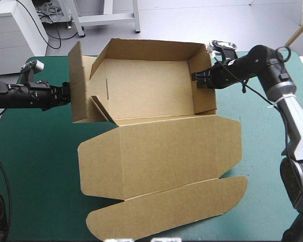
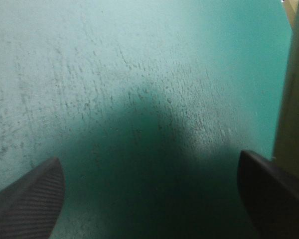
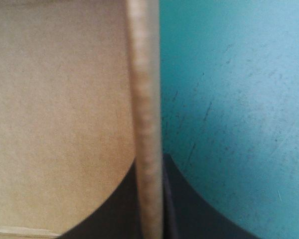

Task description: Fold the box

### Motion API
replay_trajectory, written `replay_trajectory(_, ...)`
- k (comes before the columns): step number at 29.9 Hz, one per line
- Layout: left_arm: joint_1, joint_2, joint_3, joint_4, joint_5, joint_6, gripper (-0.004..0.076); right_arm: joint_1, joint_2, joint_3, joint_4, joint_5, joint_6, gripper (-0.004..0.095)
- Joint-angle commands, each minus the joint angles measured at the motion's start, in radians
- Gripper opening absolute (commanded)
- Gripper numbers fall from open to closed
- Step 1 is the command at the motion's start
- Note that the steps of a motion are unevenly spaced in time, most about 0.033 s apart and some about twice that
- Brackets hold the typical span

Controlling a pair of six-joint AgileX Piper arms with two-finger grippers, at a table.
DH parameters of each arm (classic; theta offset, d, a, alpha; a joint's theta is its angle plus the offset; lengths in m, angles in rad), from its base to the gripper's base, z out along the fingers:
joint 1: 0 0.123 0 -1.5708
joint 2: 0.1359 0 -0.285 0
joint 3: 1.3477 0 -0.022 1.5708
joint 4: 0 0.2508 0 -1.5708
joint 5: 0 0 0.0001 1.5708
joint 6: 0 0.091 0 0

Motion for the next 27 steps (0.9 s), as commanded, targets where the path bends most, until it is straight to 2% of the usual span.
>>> replay_trajectory(1, -0.001, -0.035, -0.030, -0.074, 0.061, 0.029, 0.0661, 0.044, -0.012, -0.031, -0.002, -0.087, 0.047, -0.0019)
replay_trajectory(13, -0.013, -0.041, -0.030, -0.098, 0.084, 0.027, 0.0661, 0.112, 0.061, -0.031, -0.011, -0.159, 0.077, -0.0019)
replay_trajectory(20, -0.085, -0.041, -0.030, -0.101, 0.084, 0.026, 0.0660, 0.123, 0.083, -0.031, -0.009, -0.197, 0.103, -0.0019)
replay_trajectory(27, -0.131, -0.041, -0.030, -0.101, 0.084, 0.028, 0.0615, 0.124, 0.120, -0.031, -0.017, -0.195, 0.114, -0.0019)
